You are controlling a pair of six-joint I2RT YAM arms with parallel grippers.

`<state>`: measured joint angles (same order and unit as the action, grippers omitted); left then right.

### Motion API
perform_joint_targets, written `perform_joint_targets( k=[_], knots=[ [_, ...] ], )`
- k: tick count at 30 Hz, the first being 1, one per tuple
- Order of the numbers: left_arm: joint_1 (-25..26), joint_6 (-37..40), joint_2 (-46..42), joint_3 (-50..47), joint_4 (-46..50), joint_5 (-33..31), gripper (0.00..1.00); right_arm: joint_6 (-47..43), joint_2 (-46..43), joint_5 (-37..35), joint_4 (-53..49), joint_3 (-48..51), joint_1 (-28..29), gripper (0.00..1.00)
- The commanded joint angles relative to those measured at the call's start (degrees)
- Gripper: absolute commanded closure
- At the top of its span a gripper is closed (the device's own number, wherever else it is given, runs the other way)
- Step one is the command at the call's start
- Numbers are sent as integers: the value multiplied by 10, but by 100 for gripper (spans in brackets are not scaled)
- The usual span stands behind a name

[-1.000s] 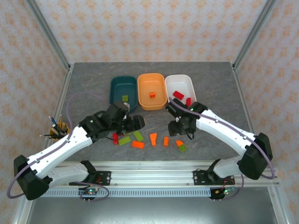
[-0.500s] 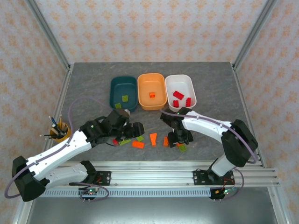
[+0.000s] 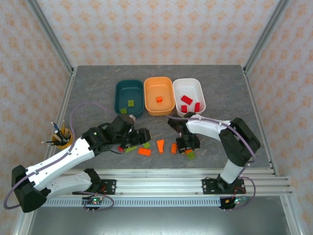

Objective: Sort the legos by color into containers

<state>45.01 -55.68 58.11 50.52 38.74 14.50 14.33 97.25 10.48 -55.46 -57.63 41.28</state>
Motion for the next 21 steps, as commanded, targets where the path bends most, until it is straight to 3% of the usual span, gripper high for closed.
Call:
perform_joint_targets(
  k=[1,15,21],
  knots=[
    [3,-7,-6,0,-5,-16,19,-7,11,-10,9,8,-7,48],
    [3,-3,11,14,-10,-21,19,13,-11,-31,23,-12,-25,66],
    [-17,10,37,74,14,-49,19,12,-18,-66,-19,-150,-29,70]
  ],
)
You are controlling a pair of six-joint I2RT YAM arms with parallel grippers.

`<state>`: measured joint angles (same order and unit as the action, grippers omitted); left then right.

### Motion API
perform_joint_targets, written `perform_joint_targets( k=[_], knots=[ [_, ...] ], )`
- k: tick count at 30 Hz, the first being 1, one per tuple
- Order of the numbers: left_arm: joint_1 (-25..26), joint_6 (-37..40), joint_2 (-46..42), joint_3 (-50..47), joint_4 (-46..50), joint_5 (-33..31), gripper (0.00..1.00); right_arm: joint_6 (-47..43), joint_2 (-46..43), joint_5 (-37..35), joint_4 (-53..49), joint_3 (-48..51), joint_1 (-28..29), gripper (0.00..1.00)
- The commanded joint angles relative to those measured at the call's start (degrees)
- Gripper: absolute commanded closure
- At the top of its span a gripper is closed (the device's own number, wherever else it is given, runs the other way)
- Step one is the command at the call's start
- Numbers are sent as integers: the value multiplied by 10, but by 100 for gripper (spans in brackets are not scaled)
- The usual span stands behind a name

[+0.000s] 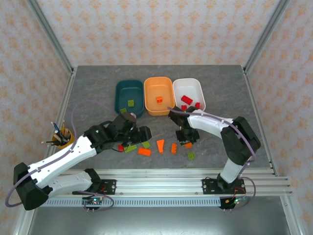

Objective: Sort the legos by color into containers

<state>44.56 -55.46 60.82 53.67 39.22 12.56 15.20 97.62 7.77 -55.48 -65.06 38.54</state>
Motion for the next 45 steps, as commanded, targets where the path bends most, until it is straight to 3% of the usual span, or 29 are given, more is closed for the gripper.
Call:
perform_joint_targets(
  k=[1,11,19,24,35,45],
  knots=[
    [-24,9,17,53,9,-24,19,2,-14,-41,-25,-105,-2,70],
    [-160,54,110,167,11,22,19,-20,191,-49,-58,-444,-13,71],
    [-202,72,162,203,7,36,20,-13,368,-33,-101,-643,-30,71],
    [-208,75,171,198,1,44,20,-1,416,-38,-110,-668,-40,71],
    [-210,75,186,186,2,60,20,-5,478,52,-103,-718,-43,69],
    [-211,73,186,175,-2,61,20,5,498,102,-88,-728,-43,60]
  ],
)
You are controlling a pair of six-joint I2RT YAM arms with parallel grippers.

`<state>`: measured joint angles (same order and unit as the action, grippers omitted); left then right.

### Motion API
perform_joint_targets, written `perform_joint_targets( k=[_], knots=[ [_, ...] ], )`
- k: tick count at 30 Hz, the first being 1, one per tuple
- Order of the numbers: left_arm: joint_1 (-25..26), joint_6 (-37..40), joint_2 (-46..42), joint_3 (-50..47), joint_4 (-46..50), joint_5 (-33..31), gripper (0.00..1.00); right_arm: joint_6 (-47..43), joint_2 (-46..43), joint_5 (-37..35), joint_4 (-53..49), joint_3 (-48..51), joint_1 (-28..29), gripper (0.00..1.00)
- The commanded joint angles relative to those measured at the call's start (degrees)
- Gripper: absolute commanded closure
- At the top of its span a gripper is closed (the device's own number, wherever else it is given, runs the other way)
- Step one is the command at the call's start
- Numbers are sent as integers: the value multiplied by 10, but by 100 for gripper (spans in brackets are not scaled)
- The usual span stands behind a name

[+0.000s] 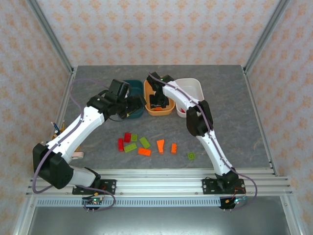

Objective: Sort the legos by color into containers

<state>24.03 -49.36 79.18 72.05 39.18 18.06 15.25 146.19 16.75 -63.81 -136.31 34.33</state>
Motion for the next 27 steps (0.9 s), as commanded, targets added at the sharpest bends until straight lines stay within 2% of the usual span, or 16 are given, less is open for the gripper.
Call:
perform_joint_targets(
  k=[1,6,17,21,27],
  knots=[
    [-6,11,1,-12,-3,6,20,3,11,12,-6,-16,0,57],
    [-6,6,-12,-26,-8,5,20,1,-6,-2,-8,-18,0,45],
    [-6,14,-61,-44,28,8,20,6,-157,-81,-5,9,0,45],
    [-5,19,-85,-48,53,18,20,10,-250,-88,20,97,0,45],
    [10,29,-123,-70,83,25,20,28,-420,-96,39,287,6,45]
  ],
)
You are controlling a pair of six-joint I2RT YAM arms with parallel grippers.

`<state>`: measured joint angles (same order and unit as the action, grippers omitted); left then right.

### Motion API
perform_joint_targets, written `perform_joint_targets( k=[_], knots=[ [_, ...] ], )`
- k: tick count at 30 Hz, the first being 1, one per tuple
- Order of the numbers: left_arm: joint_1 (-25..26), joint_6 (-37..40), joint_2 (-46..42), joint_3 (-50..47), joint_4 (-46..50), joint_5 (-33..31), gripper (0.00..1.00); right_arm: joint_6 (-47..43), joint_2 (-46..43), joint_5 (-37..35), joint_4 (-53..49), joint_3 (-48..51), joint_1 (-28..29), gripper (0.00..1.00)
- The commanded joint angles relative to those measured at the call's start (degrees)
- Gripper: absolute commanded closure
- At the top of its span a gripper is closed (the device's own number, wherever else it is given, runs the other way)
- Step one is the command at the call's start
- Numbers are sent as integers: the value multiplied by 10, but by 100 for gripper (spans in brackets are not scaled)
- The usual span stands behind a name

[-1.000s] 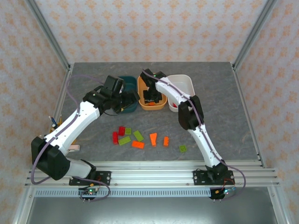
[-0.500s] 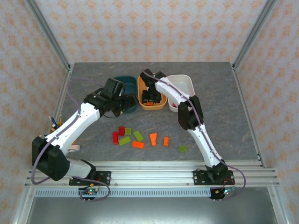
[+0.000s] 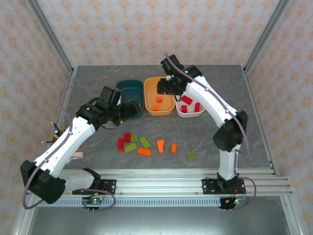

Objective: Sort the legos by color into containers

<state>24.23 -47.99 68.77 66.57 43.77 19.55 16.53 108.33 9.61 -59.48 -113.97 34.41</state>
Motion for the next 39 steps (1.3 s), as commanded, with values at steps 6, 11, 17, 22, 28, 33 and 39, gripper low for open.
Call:
perform_joint_targets(
  k=[6,11,17,22,28,33,39],
  knots=[
    [93,-10,-18,-32,28,-16,20,74,-211,-32,-18,265,25,45],
    [200,-77,49,-25,-15,-45,22,157,-351,-13,-55,410,63,45],
    [294,-119,223,63,-35,-35,25,255,-505,11,-121,503,107,44],
    [360,-151,362,189,8,-31,27,269,-598,3,-196,487,109,42],
    [407,-195,482,298,46,-37,27,248,-656,-42,-245,463,109,40],
    [415,-213,542,355,73,-50,27,262,-690,-103,-256,443,109,38],
    [415,-217,598,408,86,-59,31,284,-713,-141,-243,431,109,38]
  ],
)
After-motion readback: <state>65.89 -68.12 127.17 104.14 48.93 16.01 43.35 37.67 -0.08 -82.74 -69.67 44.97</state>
